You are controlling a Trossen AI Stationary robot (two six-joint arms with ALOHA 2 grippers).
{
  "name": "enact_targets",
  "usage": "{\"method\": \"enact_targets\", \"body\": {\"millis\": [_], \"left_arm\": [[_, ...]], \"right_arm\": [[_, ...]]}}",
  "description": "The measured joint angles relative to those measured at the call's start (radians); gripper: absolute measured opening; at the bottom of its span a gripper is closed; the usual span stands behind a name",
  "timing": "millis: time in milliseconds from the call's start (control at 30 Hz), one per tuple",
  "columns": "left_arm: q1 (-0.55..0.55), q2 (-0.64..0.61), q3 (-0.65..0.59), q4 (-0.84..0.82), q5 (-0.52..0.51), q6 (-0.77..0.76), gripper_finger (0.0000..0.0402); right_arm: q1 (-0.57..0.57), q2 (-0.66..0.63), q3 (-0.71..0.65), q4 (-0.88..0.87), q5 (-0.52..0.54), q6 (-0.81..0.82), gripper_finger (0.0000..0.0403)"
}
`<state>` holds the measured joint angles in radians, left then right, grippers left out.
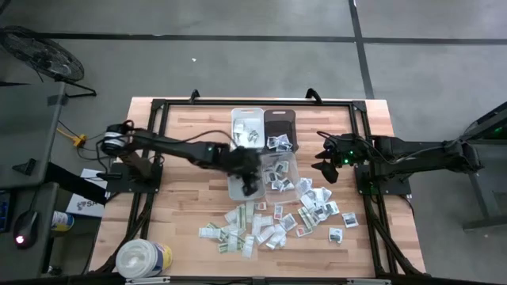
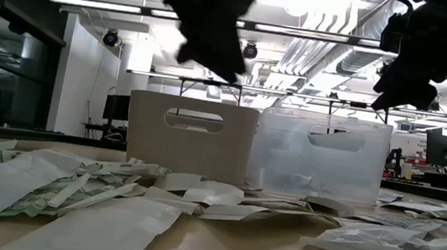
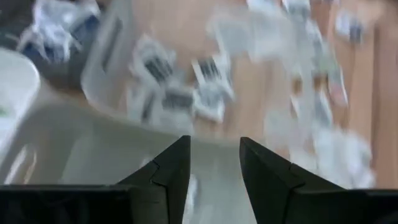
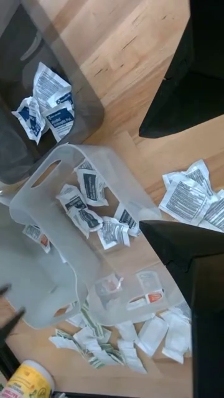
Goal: Pick & Place First Aid Supplies
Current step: Put the green bandage pack into the white bin
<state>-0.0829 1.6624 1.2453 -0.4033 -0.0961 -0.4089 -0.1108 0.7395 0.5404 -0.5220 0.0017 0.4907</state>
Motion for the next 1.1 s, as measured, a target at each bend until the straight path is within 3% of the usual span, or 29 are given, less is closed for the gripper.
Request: {"method": "enact_targets", "body": {"millis": [367,533,867,1100], "left_arm": [[-0.364,-0.062,-0.002,-0.376,-0.130,0.045,0.0138],[-0.528,-0.056,-0.036,-0.386,-0.186,0.026,0.0138],[-0.709,-0.055,-0.127,-0.409,-0.224,-0.232,0.0141],[-0.757,-0.055,-0.174,-0.401,-0.193,-0.315,0.0217]], "right_arm": [[0.000,0.000,0.000,0.001,-0.012,0.141,0.0222],[0.000,0.000,0.000,0.003,-0.017,0.142,0.0222],[0.000,0.000,0.000,0.003,-0.008,0.142,0.0222],[0.000,0.000,0.000,0.003,-0.002,0.142,0.0222]]}}
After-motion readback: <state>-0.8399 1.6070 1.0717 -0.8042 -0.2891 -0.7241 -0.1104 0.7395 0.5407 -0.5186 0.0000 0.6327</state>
